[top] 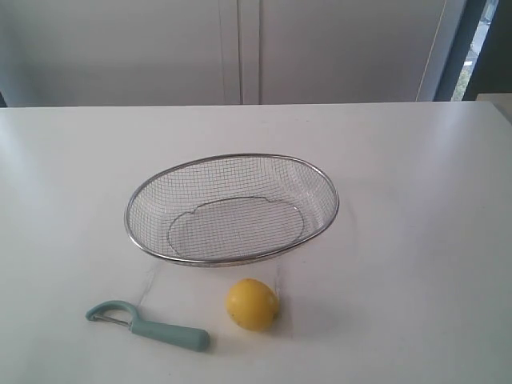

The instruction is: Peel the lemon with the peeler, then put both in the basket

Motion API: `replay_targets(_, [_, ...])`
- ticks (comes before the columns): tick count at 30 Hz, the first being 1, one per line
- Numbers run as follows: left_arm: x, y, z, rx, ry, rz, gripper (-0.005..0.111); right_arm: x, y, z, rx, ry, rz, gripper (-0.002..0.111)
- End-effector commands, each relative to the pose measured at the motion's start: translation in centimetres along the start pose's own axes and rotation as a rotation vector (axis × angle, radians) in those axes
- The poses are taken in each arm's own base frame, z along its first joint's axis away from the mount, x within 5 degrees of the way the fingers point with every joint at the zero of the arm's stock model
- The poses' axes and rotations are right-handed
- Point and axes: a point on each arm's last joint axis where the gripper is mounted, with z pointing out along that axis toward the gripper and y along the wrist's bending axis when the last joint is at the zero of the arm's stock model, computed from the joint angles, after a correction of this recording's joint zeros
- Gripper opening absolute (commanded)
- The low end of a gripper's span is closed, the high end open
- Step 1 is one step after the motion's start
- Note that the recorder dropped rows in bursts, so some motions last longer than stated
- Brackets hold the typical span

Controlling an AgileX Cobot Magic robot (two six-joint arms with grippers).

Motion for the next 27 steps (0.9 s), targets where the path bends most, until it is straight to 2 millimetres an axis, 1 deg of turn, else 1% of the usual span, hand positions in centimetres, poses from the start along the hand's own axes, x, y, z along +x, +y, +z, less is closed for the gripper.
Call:
replay_targets(1, [0.1, 0.0, 0.0, 0.005, -0.002, 0.000, 0.000, -0.9, 0.0, -0.1, -0.001, -0.114, -0.011, 0.000])
replay_targets(6, [0.1, 0.0, 0.0, 0.005, -0.002, 0.000, 0.000, -2.8, 0.0, -0.5, -0.008, -0.324, 0.030, 0.000])
replay_targets(9, [0.1, 0.0, 0.0, 0.005, -0.002, 0.000, 0.000, -3.3, 0.0, -0.7, -0.015, -0.386, 0.054, 0.000])
replay_targets(12, [0.1, 0.0, 0.0, 0.005, -0.002, 0.000, 0.000, -3.4, 0.1, -0.8, -0.017, -0.406, 0.056, 0.000])
replay_targets(17, [0.1, 0.0, 0.0, 0.005, -0.002, 0.000, 0.000, -3.7, 0.1, -0.9, -0.031, -0.438, 0.111, 0.000])
replay_targets(23, [0.1, 0.0, 0.0, 0.005, -0.002, 0.000, 0.000, -3.8, 0.1, -0.9, -0.032, -0.449, 0.113, 0.000])
replay_targets(27, [0.1, 0.0, 0.0, 0.005, -0.002, 0.000, 0.000, -4.2, 0.1, -1.1, -0.036, -0.496, 0.112, 0.000])
